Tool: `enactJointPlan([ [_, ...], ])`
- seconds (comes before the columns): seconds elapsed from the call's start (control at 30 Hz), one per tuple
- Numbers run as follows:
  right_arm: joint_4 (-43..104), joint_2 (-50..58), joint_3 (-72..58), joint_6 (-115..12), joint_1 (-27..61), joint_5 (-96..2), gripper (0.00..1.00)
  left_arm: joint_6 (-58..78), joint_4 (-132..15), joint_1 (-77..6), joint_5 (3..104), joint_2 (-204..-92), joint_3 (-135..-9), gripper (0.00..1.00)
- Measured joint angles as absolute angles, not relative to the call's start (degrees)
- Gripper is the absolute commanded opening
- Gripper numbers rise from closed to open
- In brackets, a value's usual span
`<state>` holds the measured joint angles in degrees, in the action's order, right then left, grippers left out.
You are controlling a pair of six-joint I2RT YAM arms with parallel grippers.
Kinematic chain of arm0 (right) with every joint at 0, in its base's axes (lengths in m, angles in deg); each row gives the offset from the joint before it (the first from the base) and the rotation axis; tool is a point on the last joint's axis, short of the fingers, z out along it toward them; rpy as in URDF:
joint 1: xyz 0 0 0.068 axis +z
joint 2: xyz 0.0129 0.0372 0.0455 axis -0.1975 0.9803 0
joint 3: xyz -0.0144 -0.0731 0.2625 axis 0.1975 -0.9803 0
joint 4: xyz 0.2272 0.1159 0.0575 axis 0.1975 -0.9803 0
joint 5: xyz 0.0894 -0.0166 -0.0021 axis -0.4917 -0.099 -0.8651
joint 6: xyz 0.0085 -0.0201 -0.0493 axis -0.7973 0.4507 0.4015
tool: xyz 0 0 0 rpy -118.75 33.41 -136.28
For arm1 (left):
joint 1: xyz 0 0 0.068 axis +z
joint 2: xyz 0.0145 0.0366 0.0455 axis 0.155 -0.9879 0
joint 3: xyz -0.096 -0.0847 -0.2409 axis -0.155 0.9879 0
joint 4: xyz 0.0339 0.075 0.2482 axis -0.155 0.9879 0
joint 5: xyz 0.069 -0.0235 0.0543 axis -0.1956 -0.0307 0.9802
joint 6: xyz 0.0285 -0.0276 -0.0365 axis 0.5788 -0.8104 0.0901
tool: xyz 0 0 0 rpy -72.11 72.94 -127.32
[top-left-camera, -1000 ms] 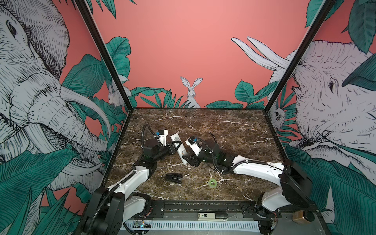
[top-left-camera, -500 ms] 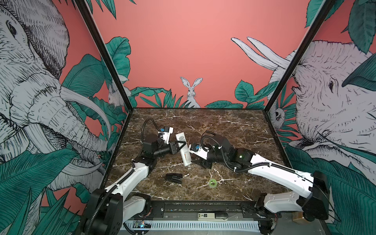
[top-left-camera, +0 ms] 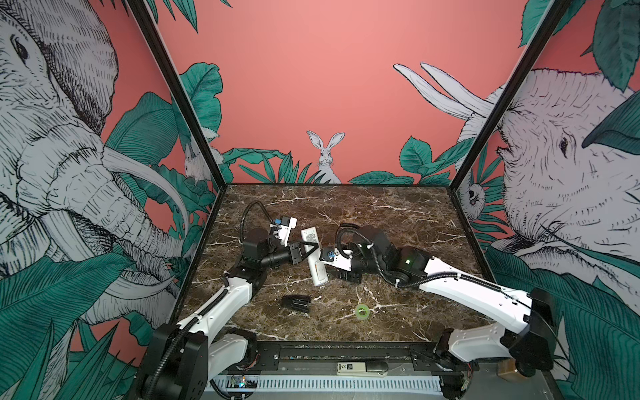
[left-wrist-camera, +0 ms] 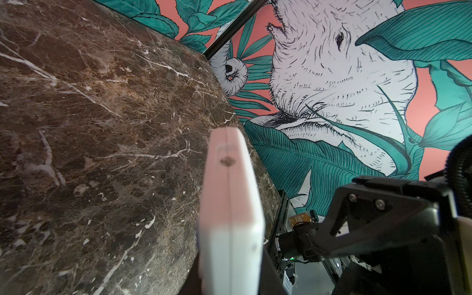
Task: Load the batteries into the remote control
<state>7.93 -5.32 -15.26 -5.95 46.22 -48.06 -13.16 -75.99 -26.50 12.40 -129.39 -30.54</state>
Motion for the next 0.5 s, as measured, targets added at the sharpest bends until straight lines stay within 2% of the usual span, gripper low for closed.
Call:
enactJointPlan([
  [0.5, 8.72, 0.19, -13.01, -4.46, 47.81, -45.98, 0.46, -13.53, -77.02, -26.83, 12.31, -129.41, -30.54, 0.0],
])
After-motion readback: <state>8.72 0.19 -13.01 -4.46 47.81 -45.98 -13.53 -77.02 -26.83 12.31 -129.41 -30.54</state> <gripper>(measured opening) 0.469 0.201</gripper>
